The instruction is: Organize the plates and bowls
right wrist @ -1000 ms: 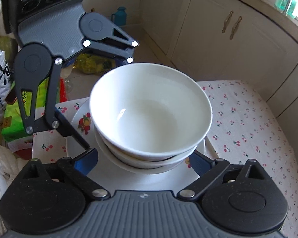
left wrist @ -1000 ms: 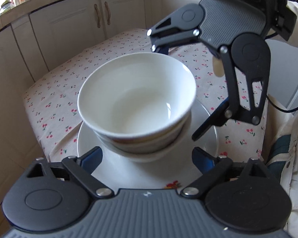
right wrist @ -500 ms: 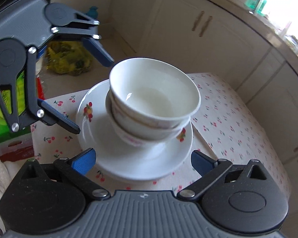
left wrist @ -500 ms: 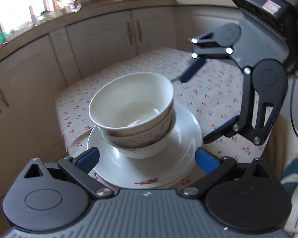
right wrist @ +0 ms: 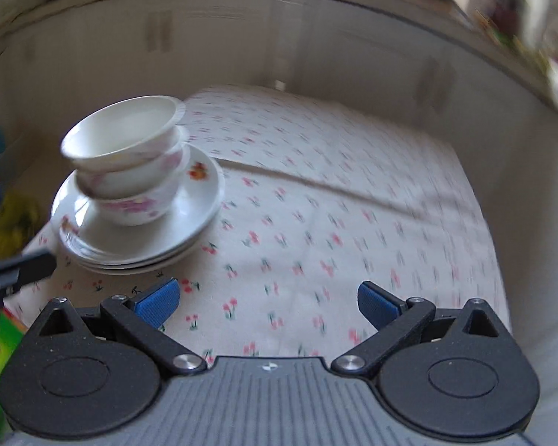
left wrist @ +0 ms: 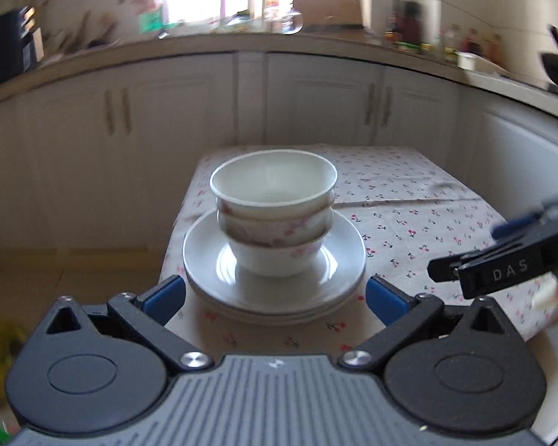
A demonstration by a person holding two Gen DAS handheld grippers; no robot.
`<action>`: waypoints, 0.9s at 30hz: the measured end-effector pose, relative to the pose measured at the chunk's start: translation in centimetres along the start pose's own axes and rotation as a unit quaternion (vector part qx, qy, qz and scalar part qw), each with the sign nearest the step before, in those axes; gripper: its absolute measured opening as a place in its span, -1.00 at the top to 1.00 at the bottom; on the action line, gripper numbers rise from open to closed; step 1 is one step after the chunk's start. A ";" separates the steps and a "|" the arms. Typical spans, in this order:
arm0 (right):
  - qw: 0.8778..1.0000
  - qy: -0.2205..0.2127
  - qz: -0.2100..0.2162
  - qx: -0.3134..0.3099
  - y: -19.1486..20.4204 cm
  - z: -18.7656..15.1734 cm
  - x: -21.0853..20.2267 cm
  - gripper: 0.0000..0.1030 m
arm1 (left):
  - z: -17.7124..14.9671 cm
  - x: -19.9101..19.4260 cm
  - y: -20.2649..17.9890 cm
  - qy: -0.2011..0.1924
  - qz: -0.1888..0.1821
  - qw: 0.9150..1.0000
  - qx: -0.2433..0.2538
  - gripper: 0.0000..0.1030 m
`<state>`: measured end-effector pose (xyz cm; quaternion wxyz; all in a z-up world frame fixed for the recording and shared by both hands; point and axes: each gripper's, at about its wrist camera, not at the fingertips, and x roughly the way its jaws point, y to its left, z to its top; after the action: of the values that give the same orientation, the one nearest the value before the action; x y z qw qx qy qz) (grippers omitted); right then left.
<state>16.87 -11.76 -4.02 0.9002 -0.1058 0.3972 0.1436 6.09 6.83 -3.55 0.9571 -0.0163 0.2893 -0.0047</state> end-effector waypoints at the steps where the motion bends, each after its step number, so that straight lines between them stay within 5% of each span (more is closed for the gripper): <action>1: 1.000 0.001 -0.001 0.022 -0.4 -0.5 -0.4 -1.00 | 0.1 -0.1 -0.3 0.006 0.007 1.000 -0.006 -0.99; 27: 0.990 -0.117 -0.053 0.048 1.2 -3.2 -8.9 -1.00 | 1.0 -6.2 -3.3 -0.053 0.018 0.998 -0.009 -0.99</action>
<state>8.51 -13.17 0.42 0.9510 -0.0659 0.2891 0.0875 1.49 3.64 0.76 0.9709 -0.0202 0.2380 0.0156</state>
